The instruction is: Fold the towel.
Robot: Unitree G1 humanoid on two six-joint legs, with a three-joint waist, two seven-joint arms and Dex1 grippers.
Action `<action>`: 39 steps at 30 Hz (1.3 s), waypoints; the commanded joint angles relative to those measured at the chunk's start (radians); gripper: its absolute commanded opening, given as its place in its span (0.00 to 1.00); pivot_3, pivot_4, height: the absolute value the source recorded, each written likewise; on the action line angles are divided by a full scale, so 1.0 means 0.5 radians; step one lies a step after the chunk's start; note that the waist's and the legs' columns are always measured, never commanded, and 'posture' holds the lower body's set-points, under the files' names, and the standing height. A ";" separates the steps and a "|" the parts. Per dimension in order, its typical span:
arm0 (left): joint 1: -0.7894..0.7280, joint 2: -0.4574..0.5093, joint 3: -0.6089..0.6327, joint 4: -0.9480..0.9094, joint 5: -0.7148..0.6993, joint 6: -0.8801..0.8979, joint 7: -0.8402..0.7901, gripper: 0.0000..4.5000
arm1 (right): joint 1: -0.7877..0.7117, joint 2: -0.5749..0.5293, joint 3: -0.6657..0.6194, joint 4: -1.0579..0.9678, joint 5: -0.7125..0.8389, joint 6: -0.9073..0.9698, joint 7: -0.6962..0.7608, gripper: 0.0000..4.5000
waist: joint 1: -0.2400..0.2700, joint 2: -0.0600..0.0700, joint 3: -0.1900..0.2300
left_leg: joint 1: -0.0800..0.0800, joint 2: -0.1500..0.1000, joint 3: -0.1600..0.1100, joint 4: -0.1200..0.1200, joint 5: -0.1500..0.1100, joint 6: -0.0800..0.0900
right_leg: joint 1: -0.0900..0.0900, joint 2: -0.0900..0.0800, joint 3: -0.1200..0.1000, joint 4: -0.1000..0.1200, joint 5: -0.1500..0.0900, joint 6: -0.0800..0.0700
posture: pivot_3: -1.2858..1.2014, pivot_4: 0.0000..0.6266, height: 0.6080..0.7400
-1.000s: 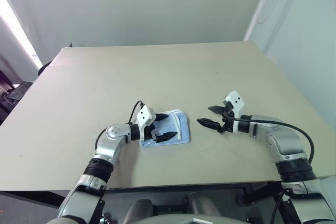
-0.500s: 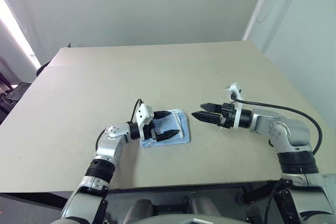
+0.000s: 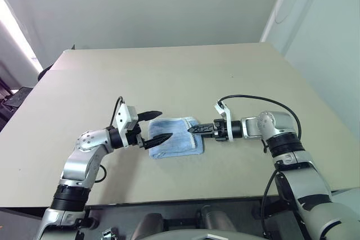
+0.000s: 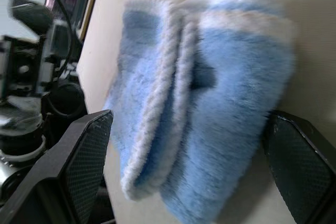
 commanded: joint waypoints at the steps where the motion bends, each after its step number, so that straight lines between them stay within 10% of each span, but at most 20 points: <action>1: 0.008 0.030 0.064 -0.112 -0.051 0.019 0.035 1.00 | -0.063 0.035 0.053 -0.013 -0.004 0.034 0.071 1.00 | -0.003 0.000 0.000 | 0.000 0.000 0.000 0.000 0.000 0.000 | 0.000 0.000 0.000 0.000 -0.002 0.003 | 0.52 0.00 1.00; 15: 0.033 0.030 0.041 -0.125 -0.015 -0.015 0.117 1.00 | -0.073 0.239 0.066 0.016 -0.041 0.048 0.037 1.00 | -0.014 0.001 0.000 | 0.001 0.002 0.000 0.000 0.000 0.000 | -0.001 0.001 0.000 0.002 -0.002 0.003 | 0.52 0.00 1.00; 29: 0.064 0.037 0.061 -0.121 0.012 -0.030 0.158 1.00 | -0.148 0.103 -0.118 -0.037 0.029 0.127 0.084 0.00 | -0.010 0.002 0.000 | -0.001 0.001 0.000 0.000 0.000 0.000 | -0.003 -0.001 0.000 0.004 -0.002 0.003 | 0.52 0.00 1.00; 39: -0.021 0.014 0.115 -0.090 -0.077 0.008 0.190 1.00 | -0.246 -0.221 -0.805 -0.254 0.153 0.068 -0.290 0.00 | 0.002 0.001 0.000 | -0.003 0.001 0.000 -0.001 0.000 0.000 | -0.004 -0.001 0.000 0.000 -0.002 0.004 | 0.52 0.00 1.00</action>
